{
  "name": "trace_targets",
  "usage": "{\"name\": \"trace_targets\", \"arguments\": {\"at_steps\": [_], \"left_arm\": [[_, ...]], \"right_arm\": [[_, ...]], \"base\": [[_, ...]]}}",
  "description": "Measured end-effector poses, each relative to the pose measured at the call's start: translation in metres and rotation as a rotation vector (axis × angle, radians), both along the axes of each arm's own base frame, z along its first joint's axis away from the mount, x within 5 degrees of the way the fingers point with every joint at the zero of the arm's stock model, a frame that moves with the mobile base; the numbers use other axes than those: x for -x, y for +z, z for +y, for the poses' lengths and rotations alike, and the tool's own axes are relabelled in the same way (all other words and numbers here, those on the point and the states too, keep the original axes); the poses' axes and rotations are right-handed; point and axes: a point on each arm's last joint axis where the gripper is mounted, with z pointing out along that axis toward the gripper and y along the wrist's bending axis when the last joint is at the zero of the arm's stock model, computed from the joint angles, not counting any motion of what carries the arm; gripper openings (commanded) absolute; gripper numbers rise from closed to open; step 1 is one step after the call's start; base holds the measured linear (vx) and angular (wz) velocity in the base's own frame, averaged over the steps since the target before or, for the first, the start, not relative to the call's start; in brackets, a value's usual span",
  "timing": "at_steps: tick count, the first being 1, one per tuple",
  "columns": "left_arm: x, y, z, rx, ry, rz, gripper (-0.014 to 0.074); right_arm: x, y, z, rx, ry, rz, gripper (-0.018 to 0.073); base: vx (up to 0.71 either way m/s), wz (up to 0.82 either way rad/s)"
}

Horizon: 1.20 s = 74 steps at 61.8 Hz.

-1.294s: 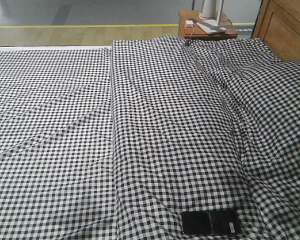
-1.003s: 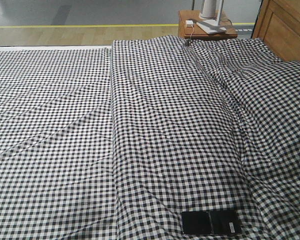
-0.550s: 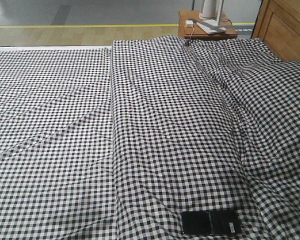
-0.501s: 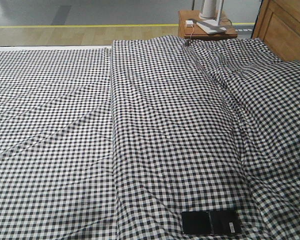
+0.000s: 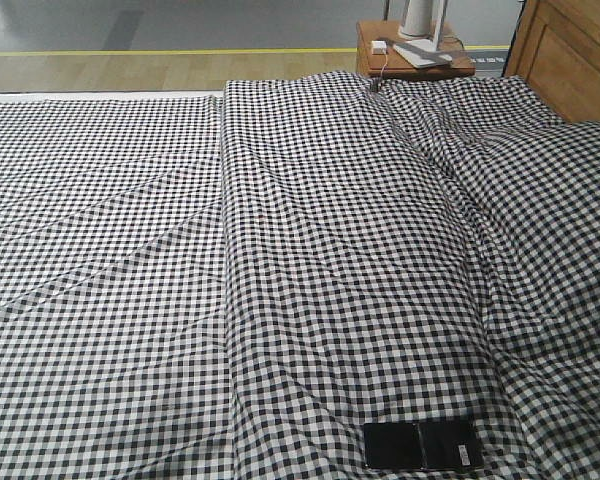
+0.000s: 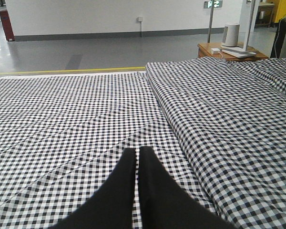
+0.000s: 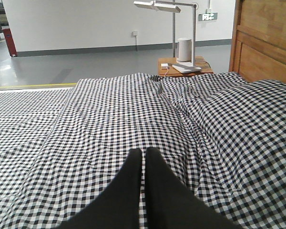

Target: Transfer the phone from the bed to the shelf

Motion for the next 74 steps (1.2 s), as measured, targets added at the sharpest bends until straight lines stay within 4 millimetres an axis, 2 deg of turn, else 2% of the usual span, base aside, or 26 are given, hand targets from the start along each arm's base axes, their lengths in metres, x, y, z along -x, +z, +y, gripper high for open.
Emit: {"name": "trace_targets", "arguments": {"at_steps": [27,48,55,66,74], "left_arm": [[0.0,0.0,0.0,0.0,0.0,0.0,0.0001],[0.0,0.0,0.0,0.0,0.0,0.0,0.0001],[0.0,0.0,0.0,0.0,0.0,0.0,0.0001],[0.0,0.0,0.0,0.0,0.0,0.0,0.0001],[0.0,0.0,0.0,0.0,0.0,0.0,0.0001]], "right_arm": [[0.0,0.004,0.0,0.019,-0.003,-0.05,-0.0004],[0.005,0.04,-0.004,0.042,-0.048,-0.433,-0.0004],[0.01,0.061,-0.004,0.041,-0.05,-0.495,-0.0004],[0.026,0.118,-0.004,0.042,-0.055,-0.644,-0.0004],[0.027,0.155,-0.004,0.042,-0.052,-0.66,-0.0004]], "base": [[0.0,0.0],[0.0,0.0],[0.0,0.0],[0.0,0.0],[0.0,0.0]]}}
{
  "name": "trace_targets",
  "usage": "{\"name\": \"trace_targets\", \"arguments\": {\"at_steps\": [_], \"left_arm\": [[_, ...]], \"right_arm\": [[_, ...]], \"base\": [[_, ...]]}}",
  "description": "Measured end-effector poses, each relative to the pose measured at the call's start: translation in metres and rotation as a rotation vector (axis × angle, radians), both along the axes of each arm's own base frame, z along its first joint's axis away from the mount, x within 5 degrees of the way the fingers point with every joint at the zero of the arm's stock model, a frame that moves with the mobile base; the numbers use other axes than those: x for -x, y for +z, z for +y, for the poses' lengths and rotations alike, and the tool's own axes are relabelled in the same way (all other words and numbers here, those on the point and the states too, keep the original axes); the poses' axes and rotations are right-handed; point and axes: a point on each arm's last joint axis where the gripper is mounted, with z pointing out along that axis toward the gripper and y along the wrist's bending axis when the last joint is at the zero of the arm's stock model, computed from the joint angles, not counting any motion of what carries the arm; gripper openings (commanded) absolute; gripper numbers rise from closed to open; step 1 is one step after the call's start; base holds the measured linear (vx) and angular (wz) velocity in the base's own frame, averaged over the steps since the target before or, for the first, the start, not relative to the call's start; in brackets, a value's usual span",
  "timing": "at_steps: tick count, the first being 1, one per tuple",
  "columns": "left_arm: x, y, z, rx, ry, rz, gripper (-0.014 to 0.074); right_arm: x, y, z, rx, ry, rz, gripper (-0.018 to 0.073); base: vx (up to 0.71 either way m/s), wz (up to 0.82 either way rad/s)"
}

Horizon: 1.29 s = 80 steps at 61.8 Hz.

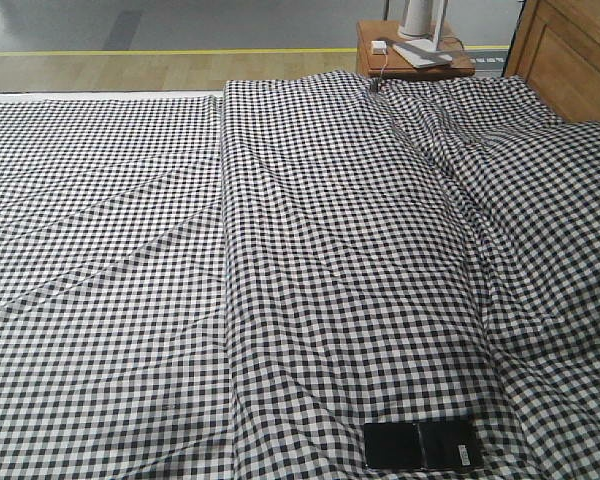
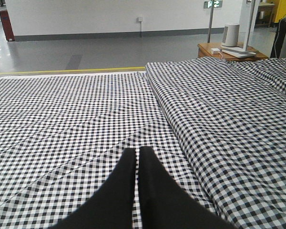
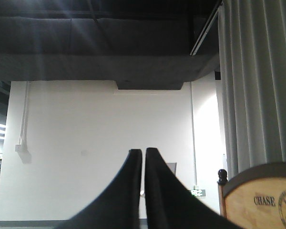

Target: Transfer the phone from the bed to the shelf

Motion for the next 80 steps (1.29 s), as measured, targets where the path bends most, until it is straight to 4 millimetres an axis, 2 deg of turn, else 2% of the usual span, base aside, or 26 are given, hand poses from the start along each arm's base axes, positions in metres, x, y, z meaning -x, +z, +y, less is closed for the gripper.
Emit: {"name": "trace_targets", "arguments": {"at_steps": [9,19,26,35,45,56,63,69,80], "left_arm": [[0.0,0.0,0.0,0.0,0.0,0.0,0.0001],[0.0,0.0,0.0,0.0,0.0,0.0,0.0001],[0.0,0.0,0.0,0.0,0.0,0.0,0.0001],[0.0,0.0,0.0,0.0,0.0,0.0,0.0001],[0.0,0.0,0.0,0.0,0.0,0.0,0.0001],[0.0,0.0,0.0,0.0,0.0,0.0,0.0001],[0.0,0.0,0.0,0.0,0.0,0.0,0.0001],[0.0,0.0,0.0,0.0,0.0,0.0,0.0001],[0.0,0.0,0.0,0.0,0.0,0.0,0.0001]], "right_arm": [[-0.009,0.036,0.001,0.006,0.008,0.061,-0.0004],[-0.041,0.055,0.003,0.013,0.021,0.24,0.0006],[-0.071,0.052,0.004,0.017,0.031,0.41,0.003],[-0.108,0.033,0.005,0.019,0.039,0.614,0.0098],[-0.138,0.01,0.006,0.021,0.045,0.785,0.0293],[-0.15,-0.001,0.006,0.02,0.045,0.845,0.0585],[-0.151,-0.002,0.006,0.02,0.046,0.851,0.0718],[-0.151,-0.002,0.006,0.02,0.046,0.851,0.0727],[-0.151,-0.002,0.006,0.02,0.046,0.852,0.0693]], "base": [[0.0,0.0],[0.0,0.0],[0.0,0.0],[0.0,0.0],[0.0,0.0],[0.0,0.0],[0.0,0.0],[0.0,0.0],[0.0,0.0]]}}
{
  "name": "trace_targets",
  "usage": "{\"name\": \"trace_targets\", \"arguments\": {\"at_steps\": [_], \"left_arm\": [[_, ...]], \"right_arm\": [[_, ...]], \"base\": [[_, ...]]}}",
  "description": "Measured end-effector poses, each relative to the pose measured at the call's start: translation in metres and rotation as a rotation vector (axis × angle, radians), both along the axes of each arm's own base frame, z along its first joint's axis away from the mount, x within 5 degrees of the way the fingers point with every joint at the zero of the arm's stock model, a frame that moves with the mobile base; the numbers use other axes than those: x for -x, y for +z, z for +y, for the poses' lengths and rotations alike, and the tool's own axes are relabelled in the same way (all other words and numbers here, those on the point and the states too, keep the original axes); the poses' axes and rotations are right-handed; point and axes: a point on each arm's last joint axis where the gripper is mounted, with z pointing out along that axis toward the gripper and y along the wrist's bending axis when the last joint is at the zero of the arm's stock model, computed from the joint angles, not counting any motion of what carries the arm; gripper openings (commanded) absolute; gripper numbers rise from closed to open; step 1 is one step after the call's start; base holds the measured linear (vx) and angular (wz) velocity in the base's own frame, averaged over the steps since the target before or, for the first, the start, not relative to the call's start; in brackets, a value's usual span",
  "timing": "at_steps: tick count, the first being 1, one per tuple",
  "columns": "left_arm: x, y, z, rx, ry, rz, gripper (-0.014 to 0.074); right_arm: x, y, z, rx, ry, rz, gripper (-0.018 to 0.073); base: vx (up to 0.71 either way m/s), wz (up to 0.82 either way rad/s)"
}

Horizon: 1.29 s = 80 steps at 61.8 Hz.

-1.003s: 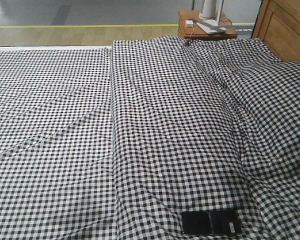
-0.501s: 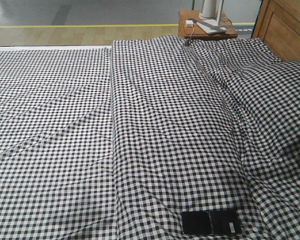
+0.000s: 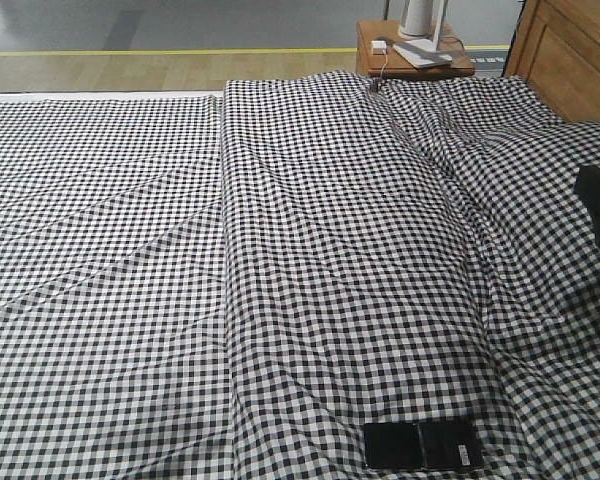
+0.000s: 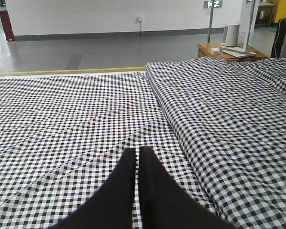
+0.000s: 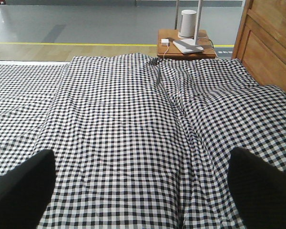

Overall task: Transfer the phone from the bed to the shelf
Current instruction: 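Lower the open right gripper toward the black phone on the bed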

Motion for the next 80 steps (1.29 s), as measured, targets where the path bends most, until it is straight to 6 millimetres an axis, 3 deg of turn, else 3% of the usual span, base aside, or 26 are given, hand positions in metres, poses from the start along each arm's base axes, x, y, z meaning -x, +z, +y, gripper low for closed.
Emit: {"name": "trace_targets", "arguments": {"at_steps": [18,29,37,60,66,80], "left_arm": [[0.0,0.0,0.0,0.0,0.0,0.0,0.0001],[0.0,0.0,0.0,0.0,0.0,0.0,0.0001],[0.0,0.0,0.0,0.0,0.0,0.0,0.0001],[0.0,0.0,0.0,0.0,0.0,0.0,0.0001],[0.0,0.0,0.0,0.0,0.0,0.0,0.0001],[0.0,0.0,0.0,0.0,0.0,0.0,0.0001]], "right_arm": [[-0.001,0.003,0.0,0.0,-0.003,-0.032,0.0587],[-0.001,0.004,0.0,0.0,-0.005,-0.05,0.0591],[-0.005,-0.004,0.0,-0.006,0.001,0.044,0.0596],[-0.062,-0.022,0.003,-0.082,-0.018,0.429,0.0596],[-0.077,-0.027,-0.007,-0.091,-0.055,0.501,0.0596],[-0.1,-0.052,-0.058,-0.111,-0.136,0.634,0.0594]], "base": [[0.0,0.0],[0.0,0.0],[0.0,0.0],[0.0,0.0],[0.0,0.0],[0.0,0.0]]}}
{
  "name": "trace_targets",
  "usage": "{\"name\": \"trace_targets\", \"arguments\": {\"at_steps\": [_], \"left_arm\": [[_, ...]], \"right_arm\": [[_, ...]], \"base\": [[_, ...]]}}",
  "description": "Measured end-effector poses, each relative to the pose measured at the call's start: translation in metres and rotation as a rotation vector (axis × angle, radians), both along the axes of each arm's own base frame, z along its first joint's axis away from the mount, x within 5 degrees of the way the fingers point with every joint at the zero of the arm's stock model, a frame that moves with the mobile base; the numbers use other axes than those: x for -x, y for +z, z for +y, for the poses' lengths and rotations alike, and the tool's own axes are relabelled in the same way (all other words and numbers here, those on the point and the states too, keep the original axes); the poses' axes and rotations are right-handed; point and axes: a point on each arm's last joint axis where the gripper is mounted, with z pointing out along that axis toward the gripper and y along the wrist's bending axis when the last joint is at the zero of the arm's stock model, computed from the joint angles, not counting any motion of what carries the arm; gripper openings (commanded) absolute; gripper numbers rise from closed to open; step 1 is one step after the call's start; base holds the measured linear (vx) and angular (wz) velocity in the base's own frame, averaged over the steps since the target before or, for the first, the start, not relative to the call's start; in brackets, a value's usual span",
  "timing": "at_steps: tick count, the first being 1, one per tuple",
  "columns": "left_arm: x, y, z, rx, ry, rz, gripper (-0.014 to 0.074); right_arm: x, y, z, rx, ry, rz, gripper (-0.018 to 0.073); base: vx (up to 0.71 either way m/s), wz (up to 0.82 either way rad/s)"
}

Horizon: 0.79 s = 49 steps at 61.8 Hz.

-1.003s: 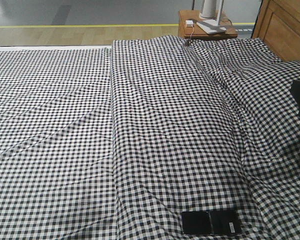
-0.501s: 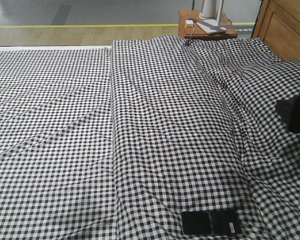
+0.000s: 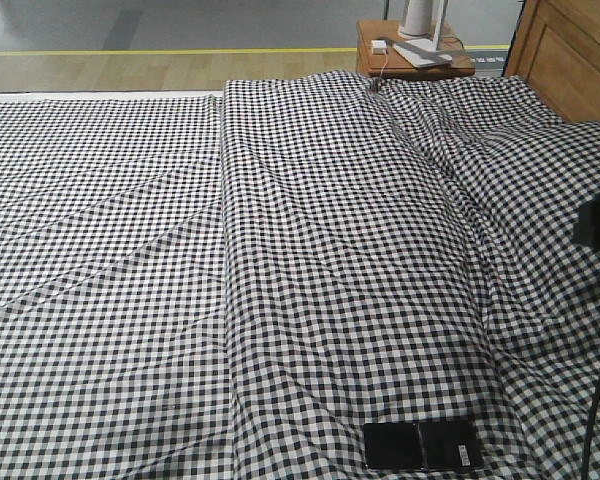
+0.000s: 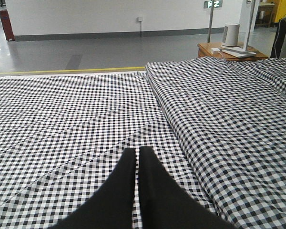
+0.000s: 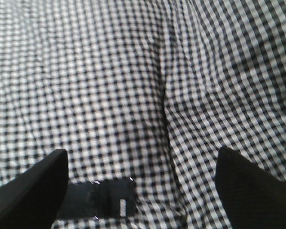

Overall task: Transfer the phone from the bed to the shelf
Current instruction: 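Lower the open right gripper toward the black phone on the bed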

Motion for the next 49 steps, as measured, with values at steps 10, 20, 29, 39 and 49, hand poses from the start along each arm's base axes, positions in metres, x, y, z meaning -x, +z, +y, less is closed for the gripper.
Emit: {"name": "trace_targets", "arguments": {"at_steps": [10,20,29,39,49], "left_arm": [[0.0,0.0,0.0,0.0,0.0,0.0,0.0001],[0.0,0.0,0.0,0.0,0.0,0.0,0.0001],[0.0,0.0,0.0,0.0,0.0,0.0,0.0001],[0.0,0.0,0.0,0.0,0.0,0.0,0.0001],[0.0,0.0,0.0,0.0,0.0,0.0,0.0001]], "right_arm": [[-0.011,-0.033,-0.028,-0.073,-0.006,0.097,0.0594],[-0.024,-0.071,-0.043,-0.129,0.038,0.174,0.0594],[-0.035,-0.112,-0.046,-0.177,0.102,0.261,0.0594],[-0.041,-0.159,-0.046,-0.228,0.164,0.362,0.0594],[-0.043,-0.209,-0.043,-0.304,0.218,0.452,0.0594]], "base": [[0.0,0.0],[0.0,0.0],[0.0,0.0],[0.0,0.0],[0.0,0.0]]}}
